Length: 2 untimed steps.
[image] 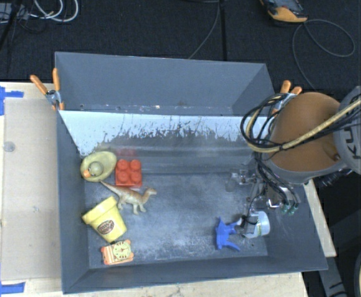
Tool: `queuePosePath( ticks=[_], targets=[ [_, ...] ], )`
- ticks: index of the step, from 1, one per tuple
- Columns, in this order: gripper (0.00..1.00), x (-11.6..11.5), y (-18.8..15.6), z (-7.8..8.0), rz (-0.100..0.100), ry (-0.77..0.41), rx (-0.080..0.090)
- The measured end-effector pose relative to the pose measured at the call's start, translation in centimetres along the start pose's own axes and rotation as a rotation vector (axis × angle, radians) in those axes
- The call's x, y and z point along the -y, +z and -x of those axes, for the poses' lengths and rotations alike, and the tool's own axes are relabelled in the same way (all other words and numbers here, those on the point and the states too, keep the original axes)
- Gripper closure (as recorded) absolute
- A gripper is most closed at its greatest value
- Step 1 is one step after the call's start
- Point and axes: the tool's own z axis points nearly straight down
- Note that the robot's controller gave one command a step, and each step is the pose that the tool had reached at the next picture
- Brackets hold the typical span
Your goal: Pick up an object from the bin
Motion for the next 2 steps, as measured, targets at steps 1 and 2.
queuePosePath(
  ticks=[1, 2],
  targets=[
    [0.00, 0.0, -0.4, 0.2, -0.001, -0.002, 0.008],
    [0.00, 2.6, 5.7, 0.0, -0.001, -0.090, 0.006]
  ],
)
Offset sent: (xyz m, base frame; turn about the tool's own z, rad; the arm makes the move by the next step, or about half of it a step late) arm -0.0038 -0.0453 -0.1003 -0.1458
